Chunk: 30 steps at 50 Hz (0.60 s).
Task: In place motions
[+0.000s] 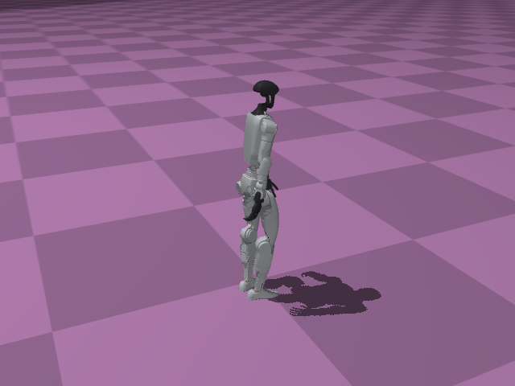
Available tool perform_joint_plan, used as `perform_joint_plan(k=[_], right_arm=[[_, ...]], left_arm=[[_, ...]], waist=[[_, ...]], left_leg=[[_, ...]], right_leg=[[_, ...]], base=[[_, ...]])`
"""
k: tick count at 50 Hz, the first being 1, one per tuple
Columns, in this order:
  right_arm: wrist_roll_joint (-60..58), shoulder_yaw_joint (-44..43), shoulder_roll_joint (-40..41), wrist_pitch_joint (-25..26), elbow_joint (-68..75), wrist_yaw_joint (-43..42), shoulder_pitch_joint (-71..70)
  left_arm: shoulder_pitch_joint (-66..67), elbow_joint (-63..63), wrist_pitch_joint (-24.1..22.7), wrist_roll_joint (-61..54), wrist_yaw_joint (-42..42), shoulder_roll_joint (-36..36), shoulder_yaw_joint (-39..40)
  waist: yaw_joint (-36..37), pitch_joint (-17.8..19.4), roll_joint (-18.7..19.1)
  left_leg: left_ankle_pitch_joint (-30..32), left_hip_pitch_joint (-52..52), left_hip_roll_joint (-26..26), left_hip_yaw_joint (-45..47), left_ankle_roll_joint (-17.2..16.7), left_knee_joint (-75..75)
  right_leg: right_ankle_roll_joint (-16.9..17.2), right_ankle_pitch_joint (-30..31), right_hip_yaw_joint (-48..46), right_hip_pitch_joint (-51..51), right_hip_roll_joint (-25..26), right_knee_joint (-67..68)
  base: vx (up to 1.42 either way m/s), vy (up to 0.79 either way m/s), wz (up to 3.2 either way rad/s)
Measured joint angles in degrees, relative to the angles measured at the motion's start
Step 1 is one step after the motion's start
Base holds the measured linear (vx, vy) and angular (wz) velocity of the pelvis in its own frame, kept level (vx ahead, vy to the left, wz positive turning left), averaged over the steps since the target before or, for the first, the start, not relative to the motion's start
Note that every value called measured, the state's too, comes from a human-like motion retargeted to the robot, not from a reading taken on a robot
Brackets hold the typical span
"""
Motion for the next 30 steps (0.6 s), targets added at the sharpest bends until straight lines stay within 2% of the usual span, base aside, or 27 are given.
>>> perform_joint_plan(k=[2,5,9,13,15,17,18,25,30], right_arm=[[-1.58,0.81,-0.01,0.03,-0.79,-0.08,-0.16],[0.4,2.98,-0.15,-0.62,-1.37,-0.24,-1.64],[3.29,4.41,-0.85,-1.89,-2.09,2.59,-2.91],[1.49,5.2,-1.94,-1.51,-2.41,2.33,-3.38],[0.7,5.21,-2.11,-1.4,-2.82,2.15,-4.03],[0.65,5.16,-2.09,-1.7,-3.47,2.6,-4.57],[1.01,5.16,-2.05,-1.98,-3.78,2.86,-4.75],[6.07,3.15,-2.04,-1.9,-3.35,2.36,-5.12],[8.99,1.37,-2.19,0.32,1.37,1.69,-4.4]], left_arm=[[1.4,0.64,-0.2,-0.27,-0.34,0.08,1.33],[2.05,2.6,-0.13,-0.9,-0.9,1.22,2.55],[2.25,5.51,0.29,0.85,-0.22,2.22,3.53],[4.96,6.77,0.14,1.52,0.65,1.89,5.83],[6.15,7.15,0.03,1.17,0.84,1.87,7.09],[7.04,7.88,0.12,1.0,0.83,1.93,8.39],[7.38,8.3,0.17,1.01,0.79,1.99,8.86],[6.36,10.17,0.56,2.56,1.05,2.73,8.29],[3.55,9.83,0.85,2.44,1.21,3.31,8.87]], waist=[[-2.6,-1.24,2.15],[-6.73,-0.98,3.78],[-9.21,-0.29,5.02],[-1.53,-3.76,2.96],[-1.58,-3.75,1.88],[-3.01,-3.41,1.38],[-3.7,-3.24,1.5],[-12.27,-0.06,5.4],[-16.38,0.4,7.92]], left_leg=[[-1.27,-0.54,2.21,3.79,0.27,-0.01],[-2.83,-1.23,5.6,9.89,-0.23,1.05],[-4.25,1.23,7.84,18.49,-1.47,-0.91],[-6.45,4.4,7.14,35.01,-3.77,-3.35],[-7.21,6.1,5.8,38.89,-4.71,-4.33],[-7.78,7.6,4.8,41.49,-5.33,-4.99],[-7.93,8.21,4.74,42.8,-5.64,-5.26],[-8.6,10.74,6.91,45.99,-7.14,-5.55],[-9.27,10.38,8.53,45.29,-7.56,-4.65]], right_leg=[[-1.03,-0.58,1.13,-1.91,2.09,0.22],[-1.17,-3.67,-4.19,-2.63,1.19,0.24],[-0.88,-6.68,-30.67,2.42,-3.08,-0.92],[1.89,-7.76,-42.45,6.62,-5.3,-1.35],[3.92,-4.81,-43.42,7.11,-5.71,-2.22],[4.11,2.11,-37.06,5.25,-5.7,-2.78],[3.78,3.27,-33.53,4.3,-5.32,-2.83],[3.78,4.16,-29.03,4.41,-2.0,-3.39],[3.85,3.35,-28.83,4.13,-0.94,-3.15]], base=[[-0.05,-0.04,-1.76],[-0.22,-0.01,-2.04],[-0.16,0.06,-2.1],[0.0,0.08,-3.97],[-0.05,0.08,-2.59],[-0.06,0.07,-2.02],[-0.04,0.1,-1.83],[-0.05,0.15,-0.8],[0.02,0.14,-0.03]])
